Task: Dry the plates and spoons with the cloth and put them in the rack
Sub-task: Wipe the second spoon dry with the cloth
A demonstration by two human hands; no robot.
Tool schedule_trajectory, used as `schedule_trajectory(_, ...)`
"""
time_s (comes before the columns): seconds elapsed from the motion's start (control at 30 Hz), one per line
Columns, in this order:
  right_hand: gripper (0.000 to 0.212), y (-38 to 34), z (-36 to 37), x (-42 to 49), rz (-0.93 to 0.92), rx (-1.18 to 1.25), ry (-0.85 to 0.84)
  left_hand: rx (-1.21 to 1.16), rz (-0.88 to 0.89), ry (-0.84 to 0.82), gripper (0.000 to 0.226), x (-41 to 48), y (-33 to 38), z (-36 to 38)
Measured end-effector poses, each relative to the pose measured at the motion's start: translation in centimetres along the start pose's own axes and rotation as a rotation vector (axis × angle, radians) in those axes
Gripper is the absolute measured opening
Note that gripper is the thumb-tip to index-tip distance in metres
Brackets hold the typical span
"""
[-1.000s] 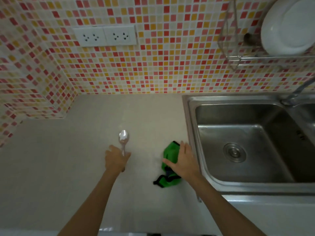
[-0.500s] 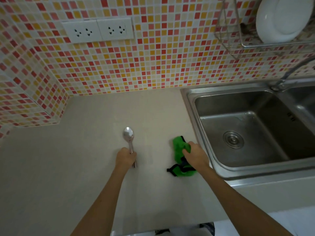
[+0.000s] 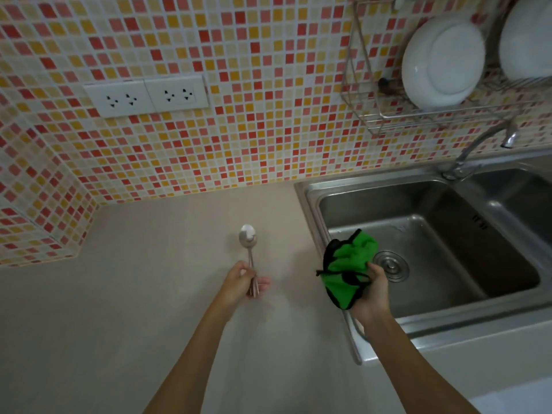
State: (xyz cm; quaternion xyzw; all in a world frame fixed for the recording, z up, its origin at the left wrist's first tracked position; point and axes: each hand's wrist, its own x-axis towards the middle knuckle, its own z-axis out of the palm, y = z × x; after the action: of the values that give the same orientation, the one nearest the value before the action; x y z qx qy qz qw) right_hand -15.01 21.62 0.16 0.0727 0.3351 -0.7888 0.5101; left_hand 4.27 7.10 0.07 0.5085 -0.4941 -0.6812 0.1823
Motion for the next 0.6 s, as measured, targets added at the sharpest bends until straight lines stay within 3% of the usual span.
schedule_trajectory(0.1, 0.044, -2.6, -0.6, 1.5, -0.002, 0.118, 0.008, -0.005, 0.071, -0.074, 0.025, -0.9, 2.9, 4.4)
schedule_trajectory(0.17, 0.025, -4.6, -0.1, 1.5, 0.031, 0.165, -0.108, 0.071, 0.162, -0.106, 0.021, -1.5, 4.3, 7.2)
schedule_trajectory(0.2, 0.029, -5.4, 0.1, 1.4, 0.001, 0.171, -0.155, 0.094, 0.215, -0.122, 0.02, -1.9, 4.8, 8.5)
schedule_trajectory(0.3, 0.087, -7.9, -0.3, 2.7, -0.032, 0.299, -0.247, 0.115, 0.355, -0.181, 0.02, -2.6, 6.2, 12.8)
schedule_trajectory(0.37, 0.105, -9.1, -0.3, 3.9, -0.019, 0.338, -0.177, 0.12, 0.427, -0.226, 0.02, -3.0, 6.9, 15.6)
schedule_trajectory(0.4, 0.098, -9.5, 0.1, 4.1, -0.003, 0.31, -0.159, 0.13, 0.451, -0.248, 0.02, -3.0, 7.1, 16.7)
schedule_trajectory(0.47, 0.052, -10.8, 0.8, 4.1, -0.019, 0.165, -0.114, 0.173, 0.481, -0.289, 0.023, -2.8, 7.3, 18.9)
schedule_trajectory(0.5, 0.045, -11.7, 1.0, 4.3, -0.027, 0.152, -0.109, 0.203, 0.478, -0.305, 0.025, -2.6, 7.4, 20.0)
schedule_trajectory(0.57, 0.072, -13.5, 1.4, 5.1, -0.027, 0.132, -0.139, 0.271, 0.437, -0.334, 0.03, -2.4, 7.5, 21.8)
schedule_trajectory(0.6, 0.073, -14.2, 2.1, 5.4, -0.027, 0.111, -0.198, 0.299, 0.401, -0.35, 0.033, -2.3, 7.6, 22.5)
